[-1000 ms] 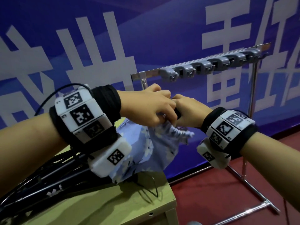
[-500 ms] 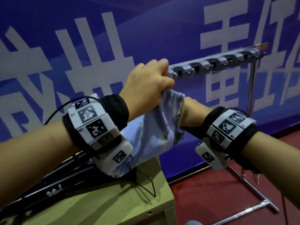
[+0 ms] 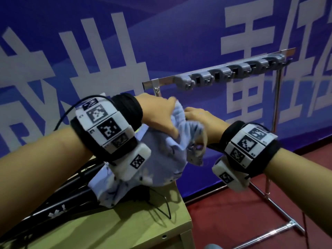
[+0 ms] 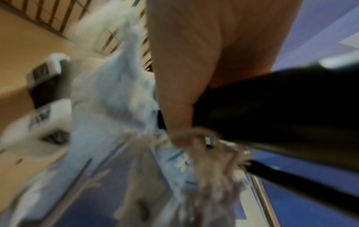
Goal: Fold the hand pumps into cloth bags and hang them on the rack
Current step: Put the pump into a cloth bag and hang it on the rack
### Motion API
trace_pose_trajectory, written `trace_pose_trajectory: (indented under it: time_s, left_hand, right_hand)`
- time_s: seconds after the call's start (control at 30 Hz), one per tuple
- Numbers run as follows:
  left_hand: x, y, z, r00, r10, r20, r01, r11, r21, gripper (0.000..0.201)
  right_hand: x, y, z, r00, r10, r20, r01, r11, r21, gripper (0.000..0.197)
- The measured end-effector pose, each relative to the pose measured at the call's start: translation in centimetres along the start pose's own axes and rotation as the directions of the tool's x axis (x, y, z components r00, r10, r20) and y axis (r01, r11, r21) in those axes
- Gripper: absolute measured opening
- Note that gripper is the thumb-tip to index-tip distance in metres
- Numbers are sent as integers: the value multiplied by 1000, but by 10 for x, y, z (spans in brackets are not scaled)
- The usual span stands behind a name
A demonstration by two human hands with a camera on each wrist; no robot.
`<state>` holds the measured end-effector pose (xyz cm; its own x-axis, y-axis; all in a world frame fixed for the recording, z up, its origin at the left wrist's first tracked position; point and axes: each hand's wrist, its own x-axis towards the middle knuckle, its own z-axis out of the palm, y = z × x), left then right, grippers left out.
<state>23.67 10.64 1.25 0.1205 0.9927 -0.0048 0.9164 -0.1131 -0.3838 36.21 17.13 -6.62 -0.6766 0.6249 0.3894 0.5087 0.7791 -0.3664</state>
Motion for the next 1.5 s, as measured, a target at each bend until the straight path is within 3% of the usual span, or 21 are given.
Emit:
trace_pose_trajectory:
  time_s: [0.1, 0.17, 0.33, 0.5, 0.63, 0.77, 0.83, 0.9, 0.97, 1.03, 1.07, 1.1, 1.17, 1.23, 1.3, 1.37, 1.5]
  left_hand:
    - [12, 0, 13, 999, -42, 30, 43, 998, -47, 41]
    - [19, 1, 20, 998, -55, 10, 56, 997, -53, 34]
    - [28, -1, 29, 1000, -1, -3, 1, 990, -139, 33]
    - [27, 5, 31, 999, -7, -35, 4, 997, -75, 28]
    - [25, 6, 37, 985, -87, -149, 85, 996, -16, 32]
    - [27, 1, 35, 972, -93, -216, 92, 996, -14, 29]
    - [27, -4, 30, 967, -101, -235, 107, 994, 10, 32]
    - [26, -10, 24, 957, -139, -254, 147, 989, 15, 32]
    - [24, -21, 14, 939, -193, -284, 191, 981, -36, 32]
    - [22, -33, 2, 917, -246, -313, 221, 969, -113, 31]
    - [21, -39, -4, 907, -265, -327, 227, 962, -151, 32]
    - [21, -44, -10, 896, -282, -343, 229, 955, -186, 32]
    - [21, -50, -22, 872, -311, -378, 232, 942, -242, 33]
    - [22, -55, -33, 844, -340, -414, 229, 928, -295, 34]
    - [24, -58, -47, 813, -356, -461, 208, 917, -342, 35]
    - [24, -60, -62, 787, -354, -505, 167, 910, -378, 38]
    - [27, -58, -96, 732, -370, -572, 104, 891, -442, 36]
  right_hand:
    - [2, -8, 9, 997, -75, -34, 74, 997, -28, 35]
    - [3, -11, 10, 992, -98, -81, 100, 995, 21, 36]
    - [2, -5, 14, 988, -100, -115, 110, 990, 89, 43]
    - [1, -1, 18, 985, -105, -140, 122, 985, 123, 43]
    - [-2, -3, 10, 970, -78, -229, 79, 997, -5, 56]
    - [5, -5, -1, 954, -155, -255, 125, 984, -128, 59]
    - [8, 1, -2, 914, -280, -293, 236, 956, -177, 58]
    - [7, 10, 2, 830, -389, -398, 331, 920, -209, 47]
    - [3, 20, 6, 735, -404, -544, 316, 915, -252, 35]
    - [0, 26, 11, 683, -417, -599, 255, 905, -340, 29]
    - [0, 27, 13, 695, -415, -587, 234, 902, -362, 29]
    - [2, 28, 16, 751, -374, -545, 215, 918, -334, 35]
    - [9, 24, 14, 886, -191, -423, 143, 980, -141, 58]
    - [16, 18, 5, 946, -18, -323, 59, 991, 118, 70]
    - [25, 10, -8, 947, 17, -320, 51, 978, 202, 63]
    - [38, 4, -21, 938, -2, -346, 66, 983, 171, 53]
    - [57, -1, -43, 871, 9, -492, 157, 942, 295, 27]
